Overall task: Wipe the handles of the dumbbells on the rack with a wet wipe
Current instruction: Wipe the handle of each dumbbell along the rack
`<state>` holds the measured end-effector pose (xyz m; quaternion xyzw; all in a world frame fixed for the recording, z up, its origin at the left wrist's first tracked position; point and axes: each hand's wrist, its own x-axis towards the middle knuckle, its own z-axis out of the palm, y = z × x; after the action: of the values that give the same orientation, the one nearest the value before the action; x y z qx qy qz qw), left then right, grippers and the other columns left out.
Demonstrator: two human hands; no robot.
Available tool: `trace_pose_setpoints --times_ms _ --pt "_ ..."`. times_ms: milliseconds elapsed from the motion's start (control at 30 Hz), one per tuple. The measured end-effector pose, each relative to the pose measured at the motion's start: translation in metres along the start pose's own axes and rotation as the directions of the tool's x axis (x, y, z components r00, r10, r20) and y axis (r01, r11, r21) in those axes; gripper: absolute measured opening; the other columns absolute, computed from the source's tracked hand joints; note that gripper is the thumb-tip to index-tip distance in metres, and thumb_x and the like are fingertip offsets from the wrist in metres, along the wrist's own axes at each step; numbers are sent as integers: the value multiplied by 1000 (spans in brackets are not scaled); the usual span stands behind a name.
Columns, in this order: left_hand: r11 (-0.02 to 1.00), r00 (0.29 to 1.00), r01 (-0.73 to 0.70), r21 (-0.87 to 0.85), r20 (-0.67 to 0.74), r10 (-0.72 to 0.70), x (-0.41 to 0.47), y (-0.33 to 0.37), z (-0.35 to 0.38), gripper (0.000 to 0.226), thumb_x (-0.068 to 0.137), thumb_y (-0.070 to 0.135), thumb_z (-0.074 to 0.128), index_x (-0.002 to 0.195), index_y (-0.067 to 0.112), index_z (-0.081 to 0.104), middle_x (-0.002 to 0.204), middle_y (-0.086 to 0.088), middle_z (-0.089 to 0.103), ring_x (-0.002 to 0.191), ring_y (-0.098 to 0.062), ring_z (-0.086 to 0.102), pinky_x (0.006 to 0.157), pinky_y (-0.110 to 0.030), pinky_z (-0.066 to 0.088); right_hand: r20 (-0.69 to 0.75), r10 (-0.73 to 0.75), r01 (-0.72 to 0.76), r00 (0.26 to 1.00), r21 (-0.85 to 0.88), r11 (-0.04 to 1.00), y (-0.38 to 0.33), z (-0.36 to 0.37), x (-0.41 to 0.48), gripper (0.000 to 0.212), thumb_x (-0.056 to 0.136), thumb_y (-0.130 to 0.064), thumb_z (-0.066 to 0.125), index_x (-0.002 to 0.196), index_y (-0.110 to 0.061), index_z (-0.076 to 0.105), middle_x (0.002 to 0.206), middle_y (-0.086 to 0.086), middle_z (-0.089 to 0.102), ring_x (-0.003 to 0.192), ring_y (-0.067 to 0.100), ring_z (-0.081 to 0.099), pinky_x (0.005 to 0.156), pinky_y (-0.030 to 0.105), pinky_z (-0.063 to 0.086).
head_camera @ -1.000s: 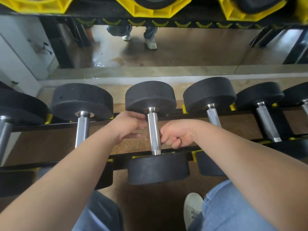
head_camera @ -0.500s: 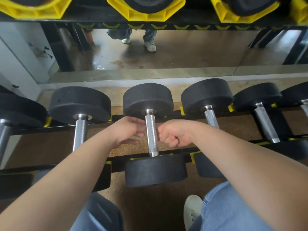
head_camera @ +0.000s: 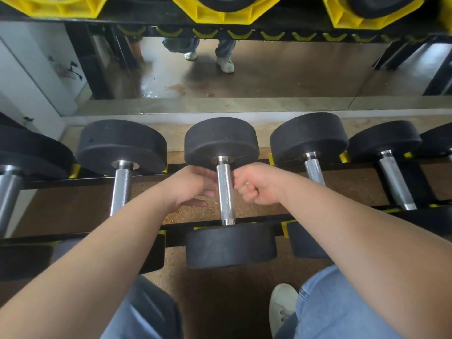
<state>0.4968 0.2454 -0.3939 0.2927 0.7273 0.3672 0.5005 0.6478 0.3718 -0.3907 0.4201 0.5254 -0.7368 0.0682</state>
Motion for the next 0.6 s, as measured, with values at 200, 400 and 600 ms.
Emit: trace_pose_setpoints --times_ms 200,400,600 --pt "1000 1000 15 -4 9 -15 -3 0 1 22 100 12 60 116 21 70 105 -2 79 103 -17 73 72 -33 60 143 194 -89 971 -534 841 10 -2 -32 29 94 11 49 83 -9 67 65 -1 56 45 5 28 37 15 23" --pt "999 996 9 37 87 -12 -10 2 7 20 102 16 57 117 20 69 104 -2 80 102 -16 75 84 -36 62 -273 -138 72 952 -240 968 17 6 -26 17 92 -4 67 97 -16 77 86 5 70 51 12 33 44 25 29" --pt "995 994 26 -96 107 -15 -16 -1 16 26 99 10 62 124 12 65 104 -11 79 95 -22 77 79 -33 61 -255 -397 55 882 -780 623 14 16 -39 8 81 -21 78 78 -14 79 69 1 66 57 17 55 53 25 43"
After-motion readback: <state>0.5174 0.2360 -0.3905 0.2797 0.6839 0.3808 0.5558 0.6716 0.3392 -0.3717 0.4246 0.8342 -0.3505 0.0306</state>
